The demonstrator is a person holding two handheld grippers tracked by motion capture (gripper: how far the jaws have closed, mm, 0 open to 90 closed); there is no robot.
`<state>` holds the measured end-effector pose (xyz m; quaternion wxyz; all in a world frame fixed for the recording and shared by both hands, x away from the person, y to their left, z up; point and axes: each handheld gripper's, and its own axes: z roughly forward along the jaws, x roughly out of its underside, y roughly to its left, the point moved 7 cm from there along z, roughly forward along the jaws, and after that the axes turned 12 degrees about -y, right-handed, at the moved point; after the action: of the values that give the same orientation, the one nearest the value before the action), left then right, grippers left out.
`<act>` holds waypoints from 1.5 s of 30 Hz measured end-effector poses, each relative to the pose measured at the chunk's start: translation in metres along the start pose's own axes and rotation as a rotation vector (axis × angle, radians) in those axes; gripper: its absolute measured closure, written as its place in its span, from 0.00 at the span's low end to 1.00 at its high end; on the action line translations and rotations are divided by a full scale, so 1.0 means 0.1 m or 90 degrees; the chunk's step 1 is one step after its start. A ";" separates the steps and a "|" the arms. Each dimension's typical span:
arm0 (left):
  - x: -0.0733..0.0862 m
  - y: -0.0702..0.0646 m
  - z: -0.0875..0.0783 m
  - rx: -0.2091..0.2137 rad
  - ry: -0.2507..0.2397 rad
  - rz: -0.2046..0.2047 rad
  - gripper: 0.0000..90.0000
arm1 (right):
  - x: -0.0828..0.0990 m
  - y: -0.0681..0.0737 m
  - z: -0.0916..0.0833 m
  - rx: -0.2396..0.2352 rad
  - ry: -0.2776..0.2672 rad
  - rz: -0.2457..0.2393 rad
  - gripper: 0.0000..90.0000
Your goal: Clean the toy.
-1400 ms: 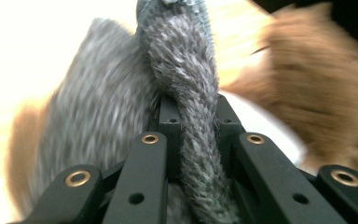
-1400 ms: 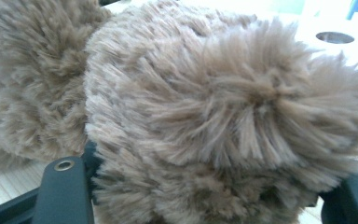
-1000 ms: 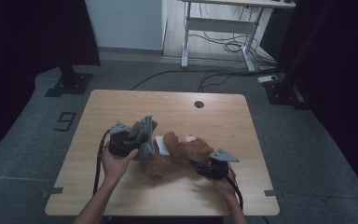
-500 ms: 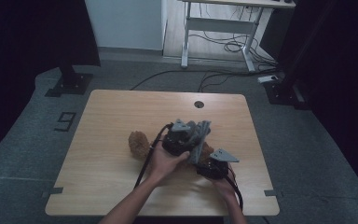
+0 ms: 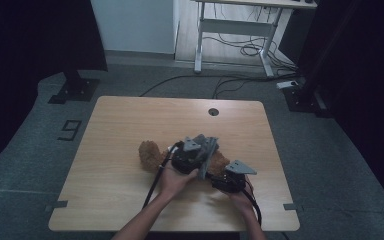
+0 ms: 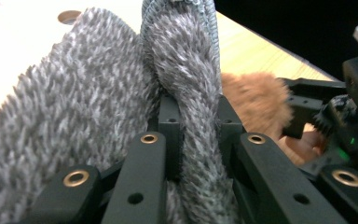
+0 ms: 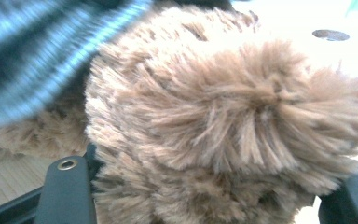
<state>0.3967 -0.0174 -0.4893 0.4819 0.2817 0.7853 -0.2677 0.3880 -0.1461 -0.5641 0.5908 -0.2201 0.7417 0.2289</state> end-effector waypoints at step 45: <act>-0.21 0.41 -0.86 -0.017 -0.045 -0.014 0.85 | 0.00 0.00 0.01 0.000 -0.004 -0.003 0.35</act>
<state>0.3814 0.0665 -0.4425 0.5100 0.2569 0.7744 -0.2725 0.3888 -0.1453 -0.5645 0.5938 -0.2212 0.7392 0.2281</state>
